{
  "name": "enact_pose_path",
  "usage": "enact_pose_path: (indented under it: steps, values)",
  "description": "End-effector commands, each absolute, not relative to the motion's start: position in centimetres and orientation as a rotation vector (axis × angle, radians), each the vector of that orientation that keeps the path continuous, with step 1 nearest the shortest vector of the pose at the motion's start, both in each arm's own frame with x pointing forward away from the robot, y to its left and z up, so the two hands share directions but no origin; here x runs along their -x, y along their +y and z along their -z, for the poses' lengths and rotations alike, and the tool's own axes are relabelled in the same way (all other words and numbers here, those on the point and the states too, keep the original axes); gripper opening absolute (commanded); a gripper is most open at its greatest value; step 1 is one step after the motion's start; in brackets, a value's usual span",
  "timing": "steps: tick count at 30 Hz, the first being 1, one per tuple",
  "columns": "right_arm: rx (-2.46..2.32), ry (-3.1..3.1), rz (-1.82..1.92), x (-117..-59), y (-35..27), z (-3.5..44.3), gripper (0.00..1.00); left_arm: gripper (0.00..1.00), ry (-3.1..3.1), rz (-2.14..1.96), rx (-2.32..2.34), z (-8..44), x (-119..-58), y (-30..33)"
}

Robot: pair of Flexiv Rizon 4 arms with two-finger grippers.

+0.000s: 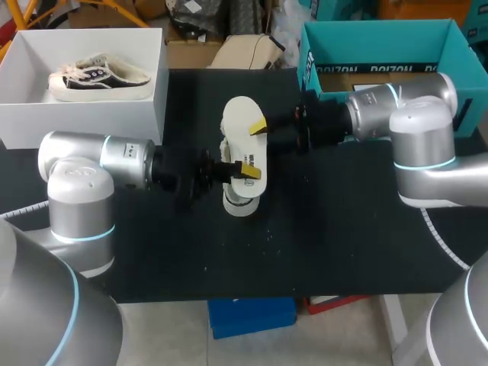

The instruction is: Take the shoe out of the shoebox, open the shoe tongue, remove and reinsert the insole, then place the shoe into the shoebox

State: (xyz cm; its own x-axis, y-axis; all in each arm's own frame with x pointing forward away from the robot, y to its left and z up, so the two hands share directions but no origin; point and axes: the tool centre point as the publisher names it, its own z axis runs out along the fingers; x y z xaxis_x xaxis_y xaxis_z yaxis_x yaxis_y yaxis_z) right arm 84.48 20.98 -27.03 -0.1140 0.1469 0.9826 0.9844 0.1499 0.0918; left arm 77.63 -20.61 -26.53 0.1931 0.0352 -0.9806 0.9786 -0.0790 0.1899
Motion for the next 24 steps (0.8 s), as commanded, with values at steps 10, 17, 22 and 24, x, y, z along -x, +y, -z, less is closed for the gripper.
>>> enact_pose_path:
  steps: [10, 17, 22, 24]
  values:
    - [1.183, -1.476, 1.123, -85.2, 21.0, 26.4, 0.47, 0.00, 1.061, 1.092, -1.381, 26.6, -77.5, -20.7]
    - [1.188, -1.480, 1.126, -85.3, 21.2, 26.7, 0.09, 0.00, 1.061, 1.092, -1.381, 26.6, -77.5, -20.7]
    - [1.185, -1.476, 1.114, -85.0, 21.4, 27.1, 0.00, 0.00, 1.061, 1.092, -1.381, 26.6, -77.5, -20.7]
    - [1.188, -1.482, 1.108, -85.0, 21.5, 27.2, 0.00, 0.00, 1.061, 1.092, -1.381, 26.6, -77.5, -20.7]
